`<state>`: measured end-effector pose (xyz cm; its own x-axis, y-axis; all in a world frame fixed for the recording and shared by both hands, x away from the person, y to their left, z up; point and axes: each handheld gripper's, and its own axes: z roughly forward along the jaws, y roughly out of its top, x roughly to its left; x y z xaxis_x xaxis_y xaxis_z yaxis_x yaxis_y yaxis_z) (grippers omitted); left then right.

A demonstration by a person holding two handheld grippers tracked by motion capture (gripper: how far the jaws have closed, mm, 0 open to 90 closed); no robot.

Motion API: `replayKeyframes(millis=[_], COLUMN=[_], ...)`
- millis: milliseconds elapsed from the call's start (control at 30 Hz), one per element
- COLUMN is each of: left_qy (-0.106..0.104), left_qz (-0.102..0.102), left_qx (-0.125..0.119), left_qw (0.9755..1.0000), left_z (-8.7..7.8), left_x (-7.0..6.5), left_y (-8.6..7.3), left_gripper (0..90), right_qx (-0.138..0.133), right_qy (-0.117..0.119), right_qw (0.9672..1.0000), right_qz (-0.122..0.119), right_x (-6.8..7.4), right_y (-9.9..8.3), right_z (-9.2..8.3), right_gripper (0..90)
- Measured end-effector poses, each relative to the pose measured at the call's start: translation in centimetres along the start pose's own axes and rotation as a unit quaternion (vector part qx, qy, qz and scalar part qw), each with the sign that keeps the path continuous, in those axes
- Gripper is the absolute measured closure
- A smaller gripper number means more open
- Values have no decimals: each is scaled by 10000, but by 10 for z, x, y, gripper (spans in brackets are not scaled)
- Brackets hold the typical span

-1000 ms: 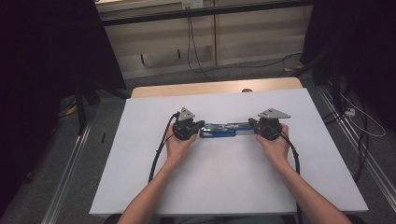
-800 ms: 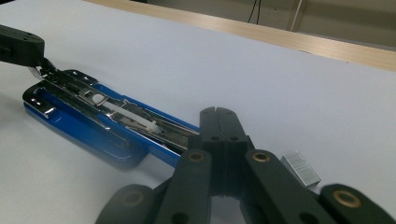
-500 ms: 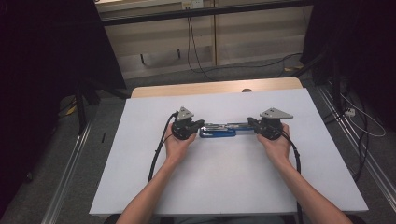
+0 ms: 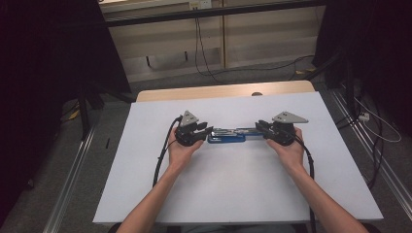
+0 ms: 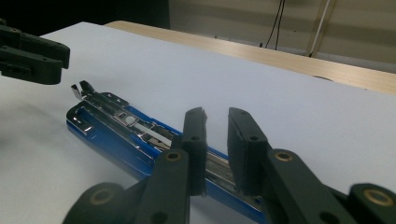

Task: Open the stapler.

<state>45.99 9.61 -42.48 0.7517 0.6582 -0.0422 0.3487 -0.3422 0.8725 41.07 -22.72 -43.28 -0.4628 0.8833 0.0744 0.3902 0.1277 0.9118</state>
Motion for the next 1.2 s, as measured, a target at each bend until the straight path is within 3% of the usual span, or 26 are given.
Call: replayKeyframes(millis=[100, 267, 367, 533, 633, 733, 800, 933, 1200], left_qy=[-3, 131, 193, 175, 196, 183, 149, 348, 384], left_qz=[-72, -30, -8, -238, -233, -249, -257, -147, -127], left_qx=[-69, -118, -87, -171, -229, -257, -300, -341, -279], left_qw=[10000, 9998, 9998, 9994, 9993, 9992, 9991, 9987, 9988], left_z=[-5, -15, -19, -25, -29, -33, -37, -44, -57], left_x=[0, -1, -3, 1, 0, -3, -3, -5, -4], left_y=[0, -1, -5, -9, -9, -11, -11, -12, -22], left_gripper=[506, 277, 163, 50, 39, 40, 39, 40, 42], right_qx=[-63, -97, -126, -54, -87, -55, -77, -120, -190], right_qy=[51, 117, 132, 177, 117, 54, 13, 4, -138], right_qw=[10000, 9999, 9998, 9998, 9998, 9999, 9999, 9999, 9996], right_qz=[16, 8, -22, -72, 98, 109, 125, 117, 169], right_x=[0, 2, 2, -1, -4, -6, -6, -7, -14], right_y=[1, 2, 4, 6, 5, 4, 4, 4, 5], right_z=[-2, -5, -5, -6, -7, -9, -11, -17, -23], right_gripper=[713, 491, 416, 276, 175, 146, 136, 120, 127])
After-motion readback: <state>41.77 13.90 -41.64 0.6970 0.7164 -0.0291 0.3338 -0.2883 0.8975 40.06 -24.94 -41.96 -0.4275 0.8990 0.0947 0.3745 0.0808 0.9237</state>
